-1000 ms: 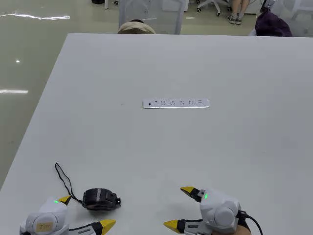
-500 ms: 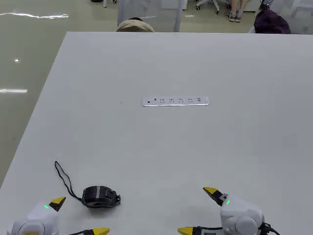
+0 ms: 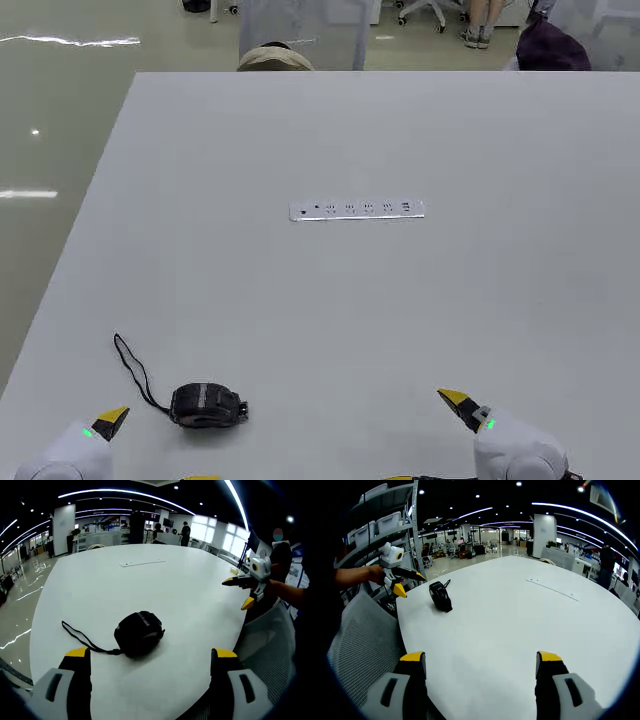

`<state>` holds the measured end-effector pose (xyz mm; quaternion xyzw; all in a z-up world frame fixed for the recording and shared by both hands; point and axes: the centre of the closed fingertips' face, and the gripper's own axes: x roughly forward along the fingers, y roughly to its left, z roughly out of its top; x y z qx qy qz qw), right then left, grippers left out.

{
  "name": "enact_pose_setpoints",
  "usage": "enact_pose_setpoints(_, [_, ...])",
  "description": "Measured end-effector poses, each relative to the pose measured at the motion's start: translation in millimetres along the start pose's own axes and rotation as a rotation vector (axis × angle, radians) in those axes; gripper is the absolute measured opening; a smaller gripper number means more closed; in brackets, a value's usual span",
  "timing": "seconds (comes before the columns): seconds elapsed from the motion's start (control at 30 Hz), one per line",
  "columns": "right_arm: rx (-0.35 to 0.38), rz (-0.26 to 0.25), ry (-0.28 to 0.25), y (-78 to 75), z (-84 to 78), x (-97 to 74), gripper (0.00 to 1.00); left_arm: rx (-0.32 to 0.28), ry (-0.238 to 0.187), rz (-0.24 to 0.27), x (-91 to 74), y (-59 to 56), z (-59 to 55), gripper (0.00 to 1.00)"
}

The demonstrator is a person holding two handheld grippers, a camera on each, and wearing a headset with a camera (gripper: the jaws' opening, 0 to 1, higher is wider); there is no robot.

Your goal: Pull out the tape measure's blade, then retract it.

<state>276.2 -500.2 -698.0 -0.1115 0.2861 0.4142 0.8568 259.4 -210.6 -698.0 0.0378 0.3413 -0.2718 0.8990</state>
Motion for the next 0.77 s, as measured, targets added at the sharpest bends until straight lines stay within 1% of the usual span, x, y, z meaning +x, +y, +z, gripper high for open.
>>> enact_pose_setpoints(0.2, [0.005, 0.000, 0.006, -0.5, -1.2, 0.3, 0.92, -0.006, 0.001, -0.014, 0.6, -3.9, 0.0, 0.99])
enact_pose_setpoints(0.27, [0.005, 0.002, 0.005, 0.2, -0.4, 1.0, 0.92, -0.004, 0.003, -0.011, 1.1, -2.9, -0.4, 0.99])
enact_pose_setpoints(0.37, [0.004, 0.003, 0.004, 0.0, -0.2, 2.0, 0.92, -0.012, -0.013, -0.013, 0.7, -3.1, 3.7, 0.99])
enact_pose_setpoints(0.43, [0.005, 0.002, 0.004, -0.2, 0.1, 2.2, 0.92, -0.013, -0.016, -0.014, 1.0, -2.6, 4.3, 0.99])
enact_pose_setpoints(0.77, [0.008, 0.001, 0.003, -1.1, 1.1, 1.0, 0.93, -0.014, -0.020, -0.014, 1.7, -1.9, 6.2, 0.99])
